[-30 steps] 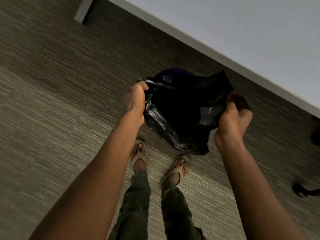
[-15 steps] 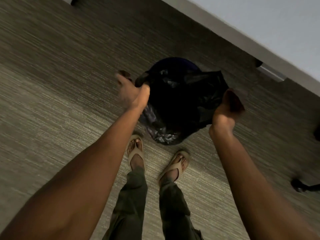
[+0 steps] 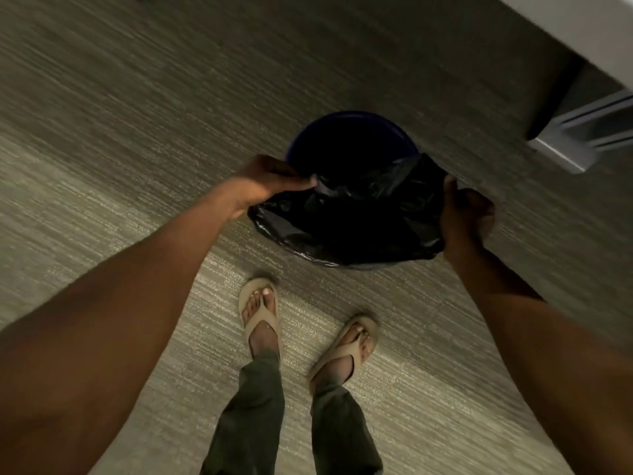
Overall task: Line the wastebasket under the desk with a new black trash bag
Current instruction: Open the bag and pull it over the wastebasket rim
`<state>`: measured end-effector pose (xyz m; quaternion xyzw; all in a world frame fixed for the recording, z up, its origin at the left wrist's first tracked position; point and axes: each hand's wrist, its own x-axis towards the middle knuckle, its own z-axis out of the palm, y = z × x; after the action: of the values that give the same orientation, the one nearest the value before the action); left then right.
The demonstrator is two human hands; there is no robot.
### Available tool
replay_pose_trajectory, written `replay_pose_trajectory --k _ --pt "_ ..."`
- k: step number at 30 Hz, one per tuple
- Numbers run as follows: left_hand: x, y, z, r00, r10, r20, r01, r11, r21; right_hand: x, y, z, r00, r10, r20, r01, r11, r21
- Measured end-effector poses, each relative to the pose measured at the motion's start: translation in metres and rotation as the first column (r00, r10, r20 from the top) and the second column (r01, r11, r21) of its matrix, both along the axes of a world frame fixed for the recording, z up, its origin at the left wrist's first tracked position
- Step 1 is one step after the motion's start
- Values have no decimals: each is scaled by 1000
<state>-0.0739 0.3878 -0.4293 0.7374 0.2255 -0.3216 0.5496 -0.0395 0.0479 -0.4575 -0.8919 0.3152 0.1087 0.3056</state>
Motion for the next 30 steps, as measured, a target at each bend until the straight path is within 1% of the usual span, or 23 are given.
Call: replay_pose_trajectory --k 1,2,3,5,7,9,10,12,15,17,19,22,24,26,30 --pt "5 4 -2 999 19 -30 -19 1000 -5 4 0 -2 1000 29 5 -29 999 -21" --pt "10 9 -6 996 73 -61 -74 997 -22 8 -1 -5 998 50 25 -49 998 -40" --pt "15 13 -12 983 152 -103 -159 986 -59 13 -2 -7 997 59 47 -56 997 -51" --pt "25 22 -25 931 328 -161 -346 932 -105 23 -5 -12 996 51 77 -48 998 -39" --pt "38 28 -42 879 460 -121 -470 880 -67 35 -8 -20 995 65 80 -61 997 -47" --pt "51 29 -58 858 511 -44 -510 859 35 48 -7 -28 992 118 51 -113 990 -89" --pt "57 28 -66 865 501 -3 -499 861 97 53 -5 -32 989 143 27 -140 986 -96" --pt "67 24 -78 902 421 99 -432 878 204 62 -1 -39 985 168 -27 -170 981 -92" --pt "75 21 -93 910 370 186 -410 866 286 72 0 -47 995 84 -50 -87 995 -53" --pt "78 22 -101 898 376 231 -436 836 333 77 0 -52 997 71 -14 -71 997 -43" --pt "84 24 -104 891 369 266 -447 819 360 82 1 -54 988 147 37 -144 986 -78" --pt "100 26 -104 874 362 324 -465 817 341 95 -1 -55 960 252 122 -238 964 -115" --pt "113 29 -102 867 362 344 -473 814 337 105 -1 -56 953 252 168 -235 965 -116" --pt "123 31 -102 884 327 334 -443 814 375 114 0 -58 956 229 187 -212 972 -104" --pt "132 31 -108 936 259 238 -347 794 498 129 6 -64 971 205 124 -189 973 -131"
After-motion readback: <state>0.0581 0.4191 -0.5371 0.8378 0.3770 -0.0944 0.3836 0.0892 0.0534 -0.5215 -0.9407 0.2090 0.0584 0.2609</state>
